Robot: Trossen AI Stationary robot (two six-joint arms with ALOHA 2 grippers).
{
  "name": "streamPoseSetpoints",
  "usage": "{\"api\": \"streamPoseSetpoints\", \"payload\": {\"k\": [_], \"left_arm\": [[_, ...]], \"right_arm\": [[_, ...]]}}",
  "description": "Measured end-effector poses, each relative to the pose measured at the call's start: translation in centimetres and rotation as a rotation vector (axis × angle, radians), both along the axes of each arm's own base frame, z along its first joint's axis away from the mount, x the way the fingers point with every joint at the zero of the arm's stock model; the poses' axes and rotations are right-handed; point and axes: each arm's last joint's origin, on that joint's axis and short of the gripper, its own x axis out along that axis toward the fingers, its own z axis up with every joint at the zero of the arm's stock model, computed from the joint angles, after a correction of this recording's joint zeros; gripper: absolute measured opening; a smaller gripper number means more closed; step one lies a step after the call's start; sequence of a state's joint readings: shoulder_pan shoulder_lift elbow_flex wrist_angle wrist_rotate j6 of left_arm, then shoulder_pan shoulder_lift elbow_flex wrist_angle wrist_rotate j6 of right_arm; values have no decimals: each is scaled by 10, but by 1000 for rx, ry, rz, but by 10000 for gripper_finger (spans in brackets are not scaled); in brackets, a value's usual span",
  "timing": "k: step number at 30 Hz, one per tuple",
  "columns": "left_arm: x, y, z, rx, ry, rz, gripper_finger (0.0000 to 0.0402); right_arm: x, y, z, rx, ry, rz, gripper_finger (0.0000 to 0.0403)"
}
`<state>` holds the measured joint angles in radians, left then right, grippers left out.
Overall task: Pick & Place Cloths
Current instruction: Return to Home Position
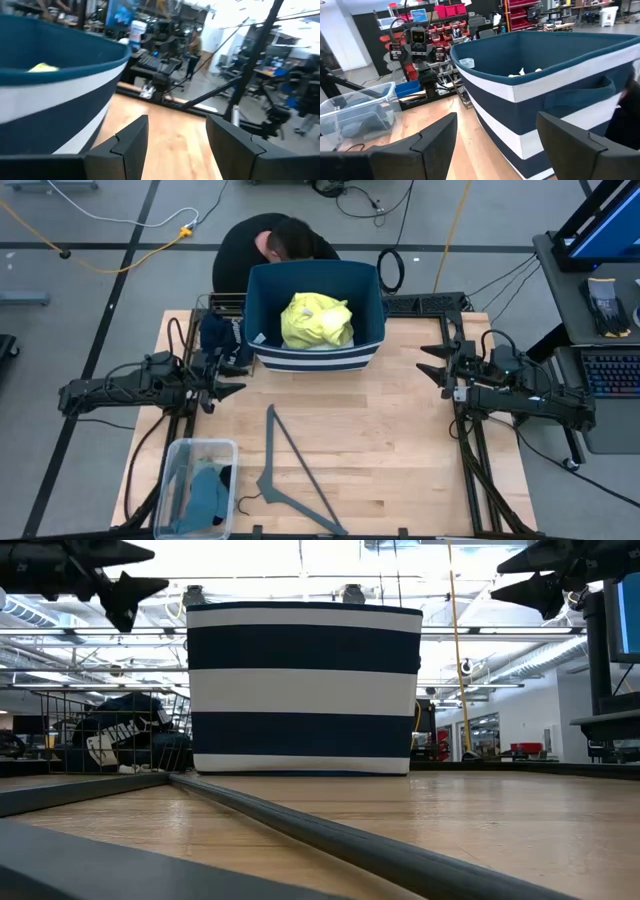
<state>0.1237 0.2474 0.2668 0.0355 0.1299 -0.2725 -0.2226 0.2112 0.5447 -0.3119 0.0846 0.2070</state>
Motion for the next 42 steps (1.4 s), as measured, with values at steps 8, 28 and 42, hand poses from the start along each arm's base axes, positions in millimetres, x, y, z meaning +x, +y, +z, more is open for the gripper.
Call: {"api": "streamPoseSetpoints", "payload": {"k": [8, 28, 42], "left_arm": [[1, -2, -7, 14, 65, 19, 200], [8, -1, -49, -23, 21, 21, 200], [7, 8, -54, -22, 68, -20, 200]], "right_arm": [[-1, -1, -13, 12, 13, -48, 267], [21, -6, -80, 107, 32, -59, 267], [7, -3, -76, 114, -42, -56, 267]]}}
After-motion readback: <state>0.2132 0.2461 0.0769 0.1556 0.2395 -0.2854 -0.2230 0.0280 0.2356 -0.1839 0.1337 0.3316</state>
